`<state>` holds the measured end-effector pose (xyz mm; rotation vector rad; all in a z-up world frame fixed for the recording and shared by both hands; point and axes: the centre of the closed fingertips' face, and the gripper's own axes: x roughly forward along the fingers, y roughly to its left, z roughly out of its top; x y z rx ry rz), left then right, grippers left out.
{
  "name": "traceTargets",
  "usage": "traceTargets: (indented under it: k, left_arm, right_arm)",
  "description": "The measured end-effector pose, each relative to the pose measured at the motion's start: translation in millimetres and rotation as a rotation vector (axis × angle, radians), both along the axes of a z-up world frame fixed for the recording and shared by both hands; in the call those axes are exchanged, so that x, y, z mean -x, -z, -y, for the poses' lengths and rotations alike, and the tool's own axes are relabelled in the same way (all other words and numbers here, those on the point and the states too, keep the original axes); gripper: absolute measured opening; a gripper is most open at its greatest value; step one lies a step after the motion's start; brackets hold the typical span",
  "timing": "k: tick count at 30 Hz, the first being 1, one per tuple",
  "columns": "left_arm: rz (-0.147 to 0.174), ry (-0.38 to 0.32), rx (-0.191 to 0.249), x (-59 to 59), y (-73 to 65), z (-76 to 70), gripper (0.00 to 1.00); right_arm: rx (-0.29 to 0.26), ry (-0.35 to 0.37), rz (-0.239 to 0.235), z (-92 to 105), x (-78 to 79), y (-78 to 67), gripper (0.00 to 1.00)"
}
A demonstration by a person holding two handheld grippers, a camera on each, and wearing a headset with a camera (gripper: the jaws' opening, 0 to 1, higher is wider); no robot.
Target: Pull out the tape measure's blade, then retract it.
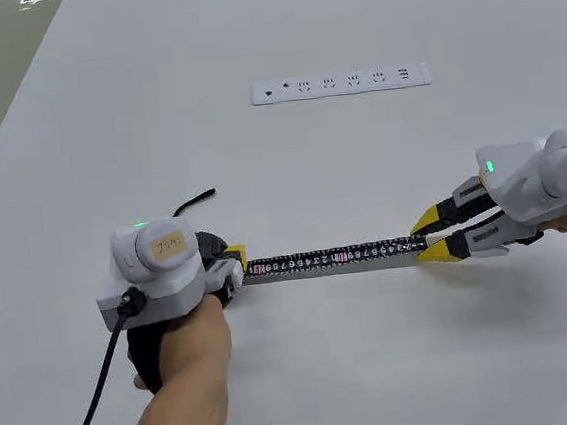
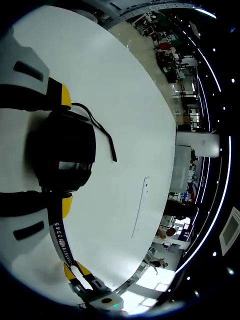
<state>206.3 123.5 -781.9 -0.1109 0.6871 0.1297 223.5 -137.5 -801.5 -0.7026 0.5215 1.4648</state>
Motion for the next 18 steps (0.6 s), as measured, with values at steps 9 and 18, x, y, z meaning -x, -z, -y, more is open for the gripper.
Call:
traceTargets:
  k: [9, 18]
  left_arm:
    - [-0.003, -0.004, 0.0, -0.1, 0.4, 0.4, 0.61]
    - [-0.004, -0.008, -0.002, 0.9, -1.0, 0.8, 0.61]
  right_arm:
    - [0.0, -0.015, 0.007, -6.5, -2.0, -1.6, 0.15]
    - [-0.001, -0.024, 0.007, -10.5, -1.8, -3.1, 0.14]
